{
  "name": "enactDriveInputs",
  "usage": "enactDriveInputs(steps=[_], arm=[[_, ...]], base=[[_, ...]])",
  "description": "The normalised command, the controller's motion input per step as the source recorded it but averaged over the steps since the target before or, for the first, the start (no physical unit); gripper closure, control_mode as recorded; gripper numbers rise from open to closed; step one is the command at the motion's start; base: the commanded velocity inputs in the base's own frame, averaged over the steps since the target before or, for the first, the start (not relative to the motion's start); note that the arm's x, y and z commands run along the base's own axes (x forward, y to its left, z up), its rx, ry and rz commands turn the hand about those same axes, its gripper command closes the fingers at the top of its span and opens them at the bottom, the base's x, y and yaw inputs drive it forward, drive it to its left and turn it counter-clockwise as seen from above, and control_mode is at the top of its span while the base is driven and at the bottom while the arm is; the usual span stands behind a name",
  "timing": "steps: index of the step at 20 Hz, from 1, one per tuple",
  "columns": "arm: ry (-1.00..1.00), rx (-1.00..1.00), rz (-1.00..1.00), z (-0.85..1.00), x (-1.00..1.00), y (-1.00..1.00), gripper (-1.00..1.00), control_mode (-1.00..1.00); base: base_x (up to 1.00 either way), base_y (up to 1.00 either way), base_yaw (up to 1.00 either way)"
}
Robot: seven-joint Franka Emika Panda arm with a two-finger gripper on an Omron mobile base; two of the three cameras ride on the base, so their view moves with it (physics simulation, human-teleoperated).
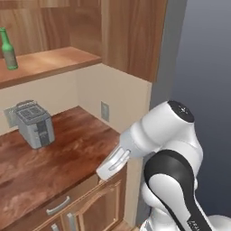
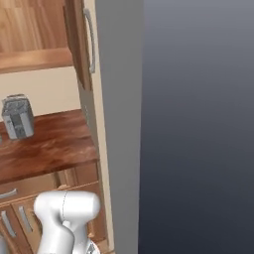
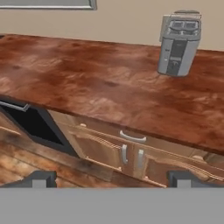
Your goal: Get the candle and the beer from the cabinet and move them to the dining counter.
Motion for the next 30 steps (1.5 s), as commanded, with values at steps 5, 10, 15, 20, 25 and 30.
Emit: enactDriveInputs(steps=[5,10,15,20,25,30], arm=[[0.00,0.00,0.00,0.00,0.00,0.00,-1.00,1.00],[0.00,0.00,0.00,0.00,0.00,0.00,-1.00,1.00],[0.00,0.00,0.00,0.00,0.00,0.00,-1.00,1.00],[0.00,0.00,0.00,0.00,0.00,0.00,-1.00,1.00],[0.00,0.00,0.00,0.00,0.00,0.00,-1.00,1.00],[0.00,0.00,0.00,0.00,0.00,0.00,-1.00,1.00]], base=[[0.82,0.12,0.15],[0.71,0.31,0.14],[0.39,0.32,0.35],[0.41,0.31,0.50],[0.45,0.31,0.43],[0.54,0.20,0.20]])
